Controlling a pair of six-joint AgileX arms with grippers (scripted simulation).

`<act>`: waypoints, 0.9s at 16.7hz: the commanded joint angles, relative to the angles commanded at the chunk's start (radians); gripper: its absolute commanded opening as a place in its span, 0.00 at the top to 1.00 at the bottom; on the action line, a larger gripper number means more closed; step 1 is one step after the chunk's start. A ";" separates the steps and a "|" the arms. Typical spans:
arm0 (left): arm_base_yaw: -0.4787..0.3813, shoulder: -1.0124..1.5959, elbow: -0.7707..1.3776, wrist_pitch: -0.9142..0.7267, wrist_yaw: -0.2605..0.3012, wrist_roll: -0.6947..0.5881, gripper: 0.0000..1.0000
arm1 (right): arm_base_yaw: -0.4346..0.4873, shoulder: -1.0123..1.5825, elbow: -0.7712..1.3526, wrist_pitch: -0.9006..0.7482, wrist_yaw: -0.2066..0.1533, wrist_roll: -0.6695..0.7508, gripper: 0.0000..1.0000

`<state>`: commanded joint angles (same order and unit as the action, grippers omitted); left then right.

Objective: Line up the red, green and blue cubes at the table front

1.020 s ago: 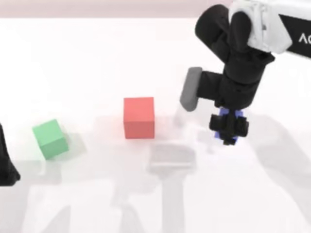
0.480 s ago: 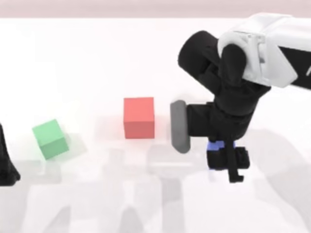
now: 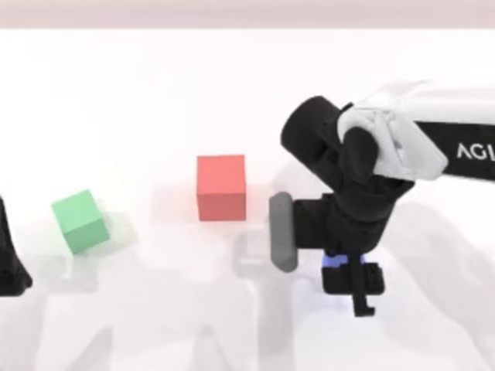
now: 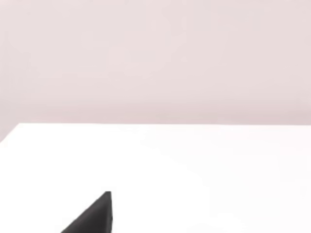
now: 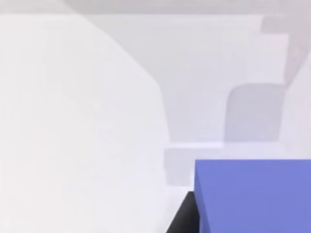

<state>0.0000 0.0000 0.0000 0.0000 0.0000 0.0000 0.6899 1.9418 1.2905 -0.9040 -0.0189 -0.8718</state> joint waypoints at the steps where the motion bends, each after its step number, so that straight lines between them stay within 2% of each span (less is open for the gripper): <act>1: 0.000 0.000 0.000 0.000 0.000 0.000 0.00 | 0.001 0.008 -0.017 0.024 0.001 -0.001 1.00; 6: 0.000 0.000 0.000 0.000 0.000 0.000 0.00 | 0.002 0.014 -0.030 0.041 0.001 -0.002 1.00; 15: 0.000 0.000 0.000 0.000 0.000 0.000 0.00 | 0.002 0.014 -0.030 0.041 0.001 -0.002 0.32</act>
<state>0.0000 0.0000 0.0000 0.0000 0.0000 0.0000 0.6923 1.9557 1.2609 -0.8635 -0.0176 -0.8735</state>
